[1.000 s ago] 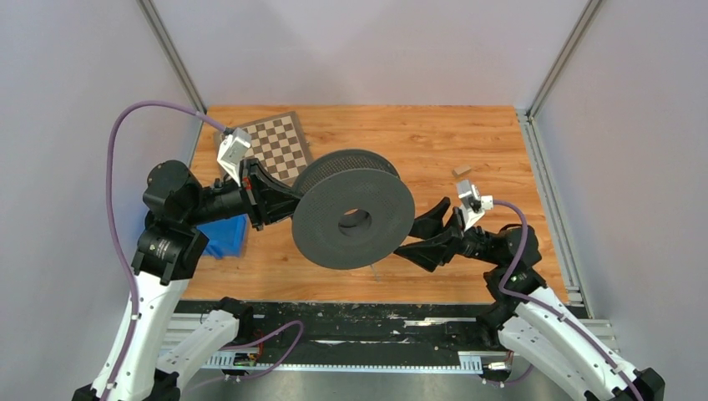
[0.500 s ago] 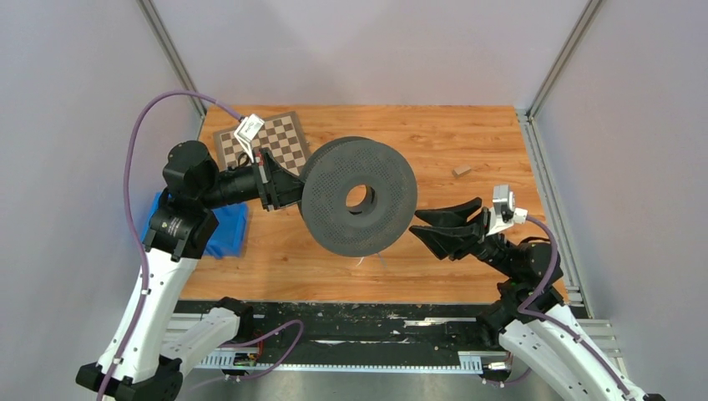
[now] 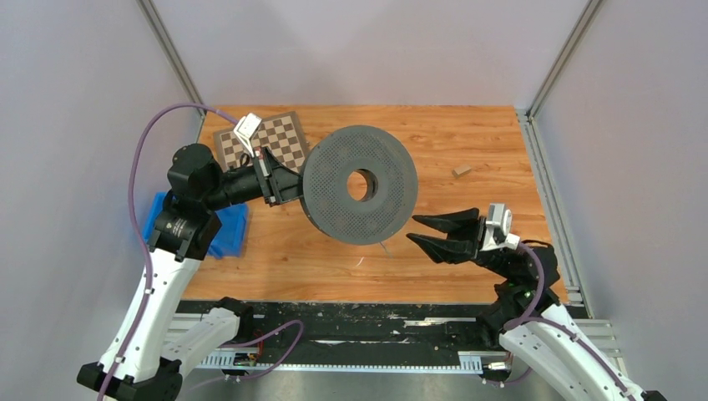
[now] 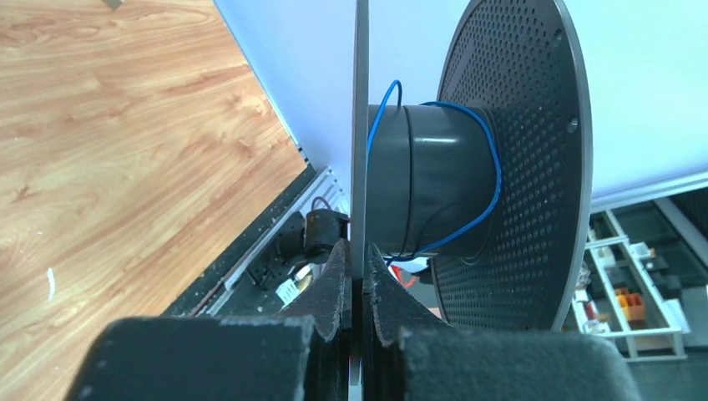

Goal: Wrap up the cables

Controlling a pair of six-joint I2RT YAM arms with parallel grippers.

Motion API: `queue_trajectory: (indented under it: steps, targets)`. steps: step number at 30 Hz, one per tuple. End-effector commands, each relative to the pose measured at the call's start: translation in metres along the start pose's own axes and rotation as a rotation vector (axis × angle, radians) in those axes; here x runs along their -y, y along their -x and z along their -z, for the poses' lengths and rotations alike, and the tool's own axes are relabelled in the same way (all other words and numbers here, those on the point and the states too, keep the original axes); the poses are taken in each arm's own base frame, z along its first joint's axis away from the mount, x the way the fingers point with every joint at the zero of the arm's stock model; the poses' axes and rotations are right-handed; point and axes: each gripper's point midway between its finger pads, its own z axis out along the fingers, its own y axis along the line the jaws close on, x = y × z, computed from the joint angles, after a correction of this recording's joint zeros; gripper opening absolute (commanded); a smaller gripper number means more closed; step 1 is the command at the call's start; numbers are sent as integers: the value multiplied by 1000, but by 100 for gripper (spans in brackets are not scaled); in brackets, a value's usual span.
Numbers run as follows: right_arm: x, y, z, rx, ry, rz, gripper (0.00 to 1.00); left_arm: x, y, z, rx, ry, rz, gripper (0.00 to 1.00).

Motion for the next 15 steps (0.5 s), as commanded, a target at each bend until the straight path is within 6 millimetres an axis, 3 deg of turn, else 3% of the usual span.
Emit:
queue_trajectory:
  steps: [1,8,15]
  targets:
    - [-14,1,7,14,84,199,40,10,13,-1,55,-20,61,0]
    - [-23,0,9,17,179,464,40,1,11,-8,34,-31,163,0]
    - [-31,-2,-3,56,235,609,37,-4,10,-9,35,-32,186,0]
